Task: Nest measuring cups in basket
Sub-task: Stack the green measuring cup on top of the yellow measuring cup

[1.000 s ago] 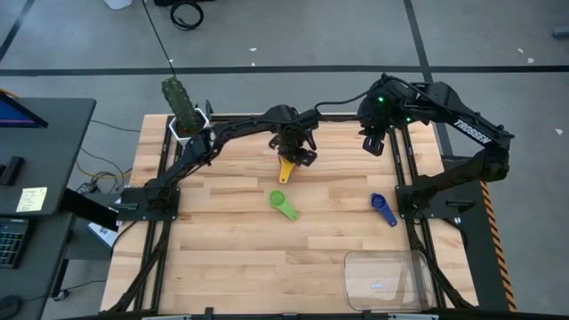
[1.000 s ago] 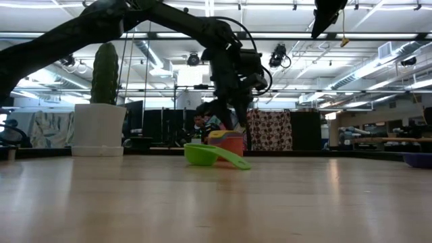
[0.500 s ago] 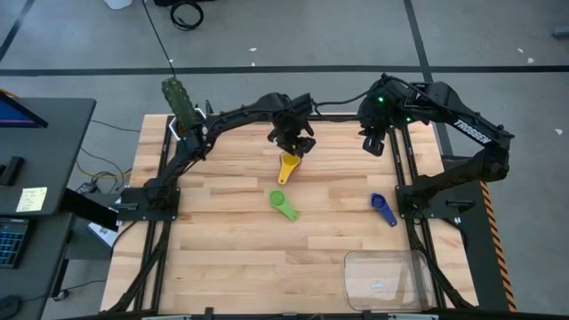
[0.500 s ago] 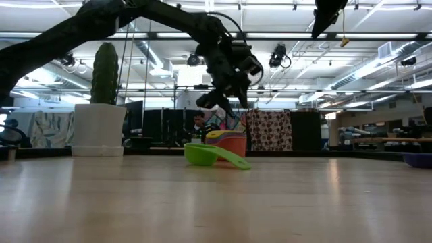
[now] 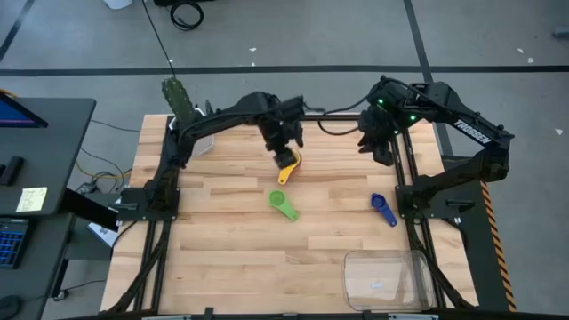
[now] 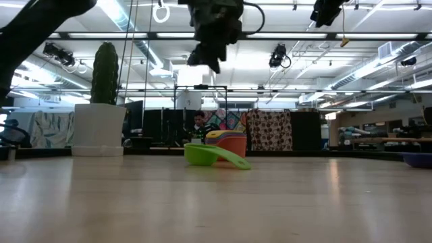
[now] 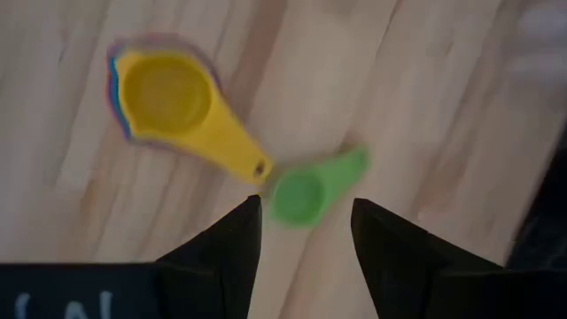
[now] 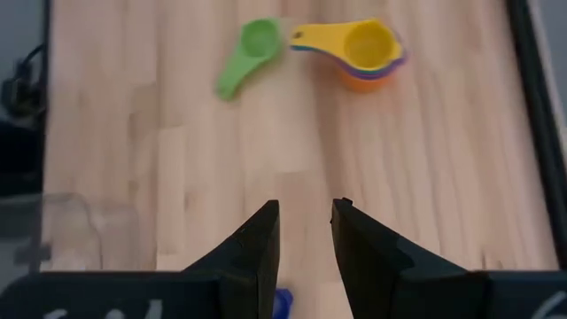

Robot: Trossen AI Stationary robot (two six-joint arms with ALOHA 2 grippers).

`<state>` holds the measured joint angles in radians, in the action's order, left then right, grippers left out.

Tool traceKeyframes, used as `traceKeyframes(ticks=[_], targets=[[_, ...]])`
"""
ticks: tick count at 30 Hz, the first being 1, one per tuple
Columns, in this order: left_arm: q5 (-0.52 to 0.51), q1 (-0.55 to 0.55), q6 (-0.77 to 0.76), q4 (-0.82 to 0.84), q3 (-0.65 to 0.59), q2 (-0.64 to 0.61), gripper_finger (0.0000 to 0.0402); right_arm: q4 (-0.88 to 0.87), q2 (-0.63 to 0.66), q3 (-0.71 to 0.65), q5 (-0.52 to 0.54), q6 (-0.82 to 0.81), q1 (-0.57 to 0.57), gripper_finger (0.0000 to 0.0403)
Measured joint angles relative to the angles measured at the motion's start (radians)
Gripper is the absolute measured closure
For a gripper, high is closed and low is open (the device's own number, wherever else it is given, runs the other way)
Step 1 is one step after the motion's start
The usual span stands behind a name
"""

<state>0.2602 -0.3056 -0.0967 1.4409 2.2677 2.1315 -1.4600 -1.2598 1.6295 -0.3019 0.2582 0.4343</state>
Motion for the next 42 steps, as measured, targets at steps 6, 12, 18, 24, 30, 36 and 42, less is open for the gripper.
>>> traceKeyframes(ticks=[6, 12, 18, 24, 30, 36, 42], targets=[[-0.073, 0.096, 0.083, 0.119, -0.001, 0.000, 0.0221, -0.020, 0.000, 0.000, -0.035, 0.053, -0.012, 0.0293], [-0.073, 0.164, 0.110, 0.115, -0.001, 0.001, 0.0221, -0.026, 0.000, 0.000, -0.035, 0.056, -0.055, 0.0293], [-0.147, 0.221, 0.109, 0.107, -0.001, 0.002, 0.0221, -0.026, 0.000, 0.000, -0.034, 0.051, -0.098, 0.0293], [-0.196, 0.273, 0.110, 0.069, -0.039, 0.000, 0.0221, -0.026, 0.000, 0.000, -0.033, 0.049, -0.130, 0.0293], [-0.197, 0.284, 0.111, 0.005, -0.248, 0.000, 0.0221, -0.051, 0.000, 0.000, -0.033, 0.049, -0.151, 0.0293], [-0.197, 0.292, 0.135, -0.207, -0.400, 0.001, 0.0221, -0.064, 0.000, 0.000, -0.033, 0.049, -0.167, 0.0293], [-0.221, 0.306, 0.203, -0.344, -0.510, 0.001, 0.0221, -0.065, 0.000, 0.000, -0.034, 0.049, -0.175, 0.0293]])
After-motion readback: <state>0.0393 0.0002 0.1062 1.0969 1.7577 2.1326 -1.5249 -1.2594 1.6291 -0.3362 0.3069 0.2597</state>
